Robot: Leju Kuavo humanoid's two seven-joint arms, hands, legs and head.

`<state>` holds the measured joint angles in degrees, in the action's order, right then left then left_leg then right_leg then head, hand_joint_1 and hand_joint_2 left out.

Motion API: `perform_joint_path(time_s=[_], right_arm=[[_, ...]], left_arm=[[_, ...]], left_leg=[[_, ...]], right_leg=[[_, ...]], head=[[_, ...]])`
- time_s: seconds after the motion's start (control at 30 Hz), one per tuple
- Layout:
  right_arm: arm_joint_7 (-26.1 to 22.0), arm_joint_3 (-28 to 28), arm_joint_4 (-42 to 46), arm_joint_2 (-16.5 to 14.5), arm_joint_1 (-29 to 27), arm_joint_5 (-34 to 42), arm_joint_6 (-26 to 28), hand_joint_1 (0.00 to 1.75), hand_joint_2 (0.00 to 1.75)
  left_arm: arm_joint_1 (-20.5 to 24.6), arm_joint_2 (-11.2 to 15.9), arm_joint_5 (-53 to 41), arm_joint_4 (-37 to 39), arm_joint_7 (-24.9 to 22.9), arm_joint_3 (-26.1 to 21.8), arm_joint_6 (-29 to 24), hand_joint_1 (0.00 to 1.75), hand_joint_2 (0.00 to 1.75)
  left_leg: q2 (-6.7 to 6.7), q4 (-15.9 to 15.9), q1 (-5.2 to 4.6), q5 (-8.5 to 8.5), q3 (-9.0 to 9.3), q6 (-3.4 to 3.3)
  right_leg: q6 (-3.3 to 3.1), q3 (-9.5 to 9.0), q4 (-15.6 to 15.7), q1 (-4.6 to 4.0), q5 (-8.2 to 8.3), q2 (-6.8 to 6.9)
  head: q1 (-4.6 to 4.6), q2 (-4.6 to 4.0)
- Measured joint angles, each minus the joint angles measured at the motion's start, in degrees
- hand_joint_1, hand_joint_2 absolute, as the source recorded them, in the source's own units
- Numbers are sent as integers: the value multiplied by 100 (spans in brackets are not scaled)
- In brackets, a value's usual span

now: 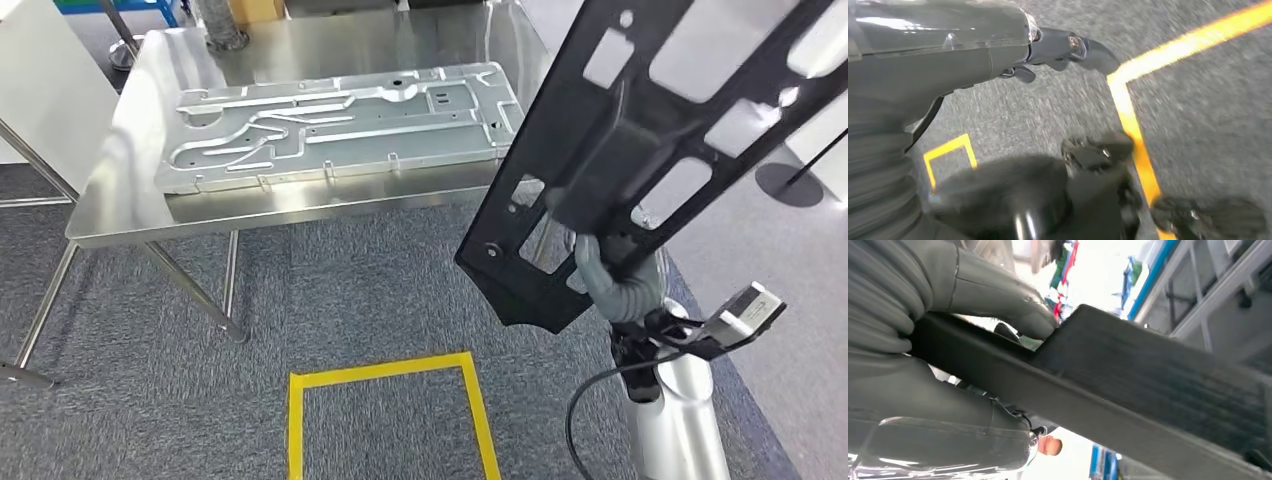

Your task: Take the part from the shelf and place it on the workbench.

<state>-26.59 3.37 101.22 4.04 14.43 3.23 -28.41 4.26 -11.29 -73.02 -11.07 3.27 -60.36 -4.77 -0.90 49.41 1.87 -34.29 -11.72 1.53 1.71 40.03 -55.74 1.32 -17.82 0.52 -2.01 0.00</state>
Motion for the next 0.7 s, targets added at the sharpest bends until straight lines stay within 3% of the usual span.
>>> perform_joint_path(time_s=[0.03, 0.07, 0.1, 0.13, 0.17, 0.23, 0.27, 0.3, 0.33, 0.4, 0.43, 0.47, 0.53, 0.6, 0.63, 0.7], right_arm=[[-8, 7, 8, 5, 16, 13, 3, 175, 175], [-18, 12, 11, 11, 32, 31, 3, 175, 175], [-33, 17, 14, 16, 37, 53, 2, 175, 175], [-44, 21, 17, 20, 36, 71, 1, 175, 175], [-50, 22, 18, 20, 29, 85, -1, 175, 175], [-50, 22, 11, 21, 18, 98, -10, 175, 175], [-51, 23, 5, 21, 18, 104, -14, 175, 175], [-52, 23, -3, 21, 22, 108, -18, 175, 175], [-55, 24, -11, 20, 25, 113, -19, 175, 175], [-60, 27, -27, 21, 39, 117, -20, 175, 175], [-62, 33, -16, 21, 56, 120, -17, 175, 175], [-70, 45, 11, 20, 94, 129, -14, 175, 175], [-94, 78, 98, 14, 204, 157, -8, 175, 175], [-121, 109, 138, 8, 262, 189, -3, 175, 175], [-128, 118, 132, 7, 239, 197, 0, 175, 175], [-120, 127, 96, 7, 147, 198, 0, 175, 175]], left_arm=[[19, 1, -2, -1, 5, 0, 3, 0, 175], [40, 2, -5, -1, 10, 1, 5, 0, 175], [54, 2, -7, -1, 13, 1, 7, 0, 175], [59, 2, -6, -1, 16, 2, 8, 0, 175], [55, 2, -4, -1, 16, 1, 8, 0, 175], [26, 4, 10, -1, 23, -2, 9, 0, 175], [18, 5, 16, -1, 27, -3, 11, 0, 175], [13, 5, 20, 0, 32, -4, 13, 0, 175], [15, 9, 20, 0, 35, -5, 14, 0, 175], [27, 41, 19, -4, 33, -9, 14, 0, 175], [50, 55, 14, -9, 31, -10, 13, 0, 175], [84, 65, 6, -14, 30, -11, 13, 0, 175], [174, 61, -13, -22, 28, -11, 12, 0, 175], [206, 62, -16, -25, 30, -12, 7, 0, 175], [188, 63, -16, -25, 29, -13, 4, 0, 175], [122, 57, -16, -25, 26, -14, 2, 0, 175]], left_leg=[[9, 385, -6, 176, -137, 22], [18, 913, -7, 309, -431, 29], [31, 1439, -11, 319, -785, 27], [47, 1860, -22, 156, -1164, 20], [55, 2113, -37, -135, -1499, 8], [56, 2211, -85, -783, -2031, -41], [56, 2102, -114, -927, -2210, -86], [56, 1904, -150, -836, -2349, -154], [61, 1611, -199, -411, -2431, -251], [32, 982, -332, 714, -2470, -419], [14, 769, -379, 1078, -2436, -460], [-9, 671, -410, 1174, -2390, -454], [-13, 653, -393, 1088, -2247, -448], [10, 670, -370, 1027, -2083, -492], [26, 673, -358, 959, -2002, -510], [40, 673, -326, 783, -1805, -507]], right_leg=[[-45, -142, 40, 16, -103, -17], [-88, -296, 83, 23, -197, -27], [-123, -429, 117, 18, -283, -41], [-152, -546, 133, -1, -378, -53], [-176, -657, 140, -21, -472, -76], [-208, -926, 141, -60, -684, -127], [-218, -1074, 143, -81, -789, -144], [-226, -1229, 149, -104, -898, -151], [-237, -1374, 156, -114, -1005, -151], [-222, -1612, 170, -141, -1245, -180], [-205, -1715, 136, -134, -1337, -199], [-171, -1765, 53, -132, -1366, -215], [-107, -1666, -361, -112, -1277, -207], [-42, -1238, -1048, -112, -1234, -164], [-18, -966, -1400, -103, -1339, -141], [25, -453, -1819, -73, -1812, -120]], head=[[5, 0], [5, 0], [3, 0], [3, 0], [2, 0], [2, 0], [2, 0], [3, 0], [3, 0], [5, 0], [5, 0], [5, 0], [4, 0], [4, 0], [4, 0], [4, 0]])
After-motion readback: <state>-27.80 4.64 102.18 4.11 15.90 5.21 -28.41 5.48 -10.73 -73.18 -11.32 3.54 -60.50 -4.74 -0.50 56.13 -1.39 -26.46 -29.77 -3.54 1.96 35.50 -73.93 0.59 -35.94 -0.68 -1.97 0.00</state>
